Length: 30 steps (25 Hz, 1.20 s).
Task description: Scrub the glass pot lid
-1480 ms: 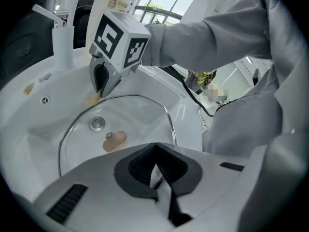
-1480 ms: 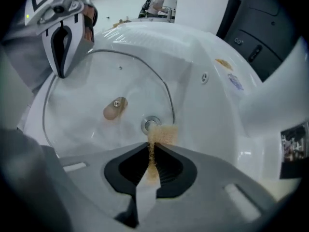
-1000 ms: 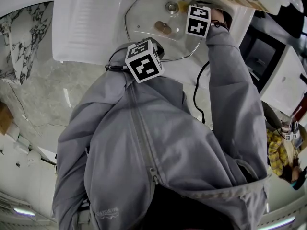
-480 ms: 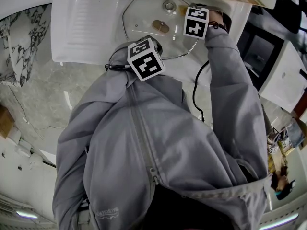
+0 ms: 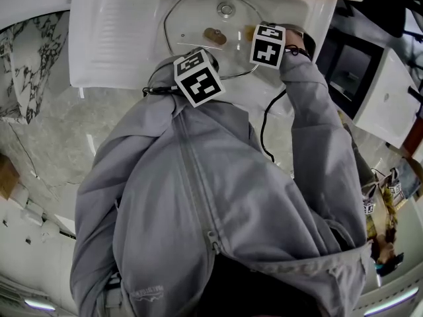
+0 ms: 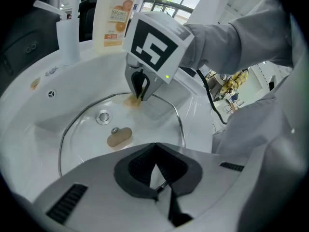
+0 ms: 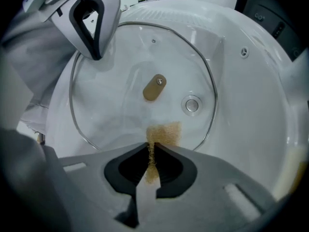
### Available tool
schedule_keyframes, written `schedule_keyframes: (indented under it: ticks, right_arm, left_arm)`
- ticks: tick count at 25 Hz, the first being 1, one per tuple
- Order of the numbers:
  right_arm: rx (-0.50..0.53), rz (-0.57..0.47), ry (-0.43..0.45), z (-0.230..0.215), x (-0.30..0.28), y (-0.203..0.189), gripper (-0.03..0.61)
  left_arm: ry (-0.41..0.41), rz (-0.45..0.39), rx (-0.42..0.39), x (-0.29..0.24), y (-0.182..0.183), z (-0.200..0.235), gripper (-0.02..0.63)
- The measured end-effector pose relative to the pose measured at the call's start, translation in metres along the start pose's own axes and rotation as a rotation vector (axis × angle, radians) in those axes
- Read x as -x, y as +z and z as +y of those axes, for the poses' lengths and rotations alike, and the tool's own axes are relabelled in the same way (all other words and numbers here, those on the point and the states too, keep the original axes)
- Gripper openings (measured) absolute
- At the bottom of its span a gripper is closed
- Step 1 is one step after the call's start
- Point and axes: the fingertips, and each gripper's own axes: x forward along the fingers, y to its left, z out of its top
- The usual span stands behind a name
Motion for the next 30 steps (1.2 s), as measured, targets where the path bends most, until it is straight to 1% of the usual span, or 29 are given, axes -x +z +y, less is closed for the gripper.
schedule_keyframes:
  ticks: [5, 8, 12, 16, 19, 22, 24, 30]
  right_arm:
    - [-0.005, -0.029, 0.042, 0.028, 0.011, 0.009, 0.029]
    - [0.002, -0.038, 0.052, 0.042, 0.017, 0.016, 0.029]
    - [0.006, -0.058, 0.084, 0.058, 0.023, 0.027, 0.029]
    - [-0.012, -0.112, 0.115, 0.070, 0.032, 0.043, 0.029]
    - [-0.033, -0.165, 0.140, 0.080, 0.040, 0.064, 0.029]
    - [-0.042, -0.195, 0.155, 0.089, 0.046, 0.082, 0.029]
    - [-0.064, -0.234, 0.161, 0.087, 0.050, 0.094, 0.029]
    - [-0.174, -0.327, 0.184, 0.090, 0.056, 0.127, 0.029]
  left_arm:
    - [0.005, 0.003, 0.006, 0.001, -0.001, 0.001, 0.006]
    - [0.010, 0.007, 0.007, -0.001, 0.000, 0.001, 0.006]
    - [0.021, 0.000, -0.009, -0.002, 0.002, 0.001, 0.006]
    - [0.047, -0.030, -0.026, -0.002, 0.005, 0.003, 0.006]
    - [0.060, -0.054, -0.034, 0.001, 0.004, 0.002, 0.006]
    - [0.085, -0.101, -0.029, 0.007, -0.003, 0.004, 0.006]
    - [0.122, -0.149, -0.012, 0.017, -0.006, 0.017, 0.006]
    - [0.206, -0.353, 0.111, 0.069, -0.011, 0.047, 0.006]
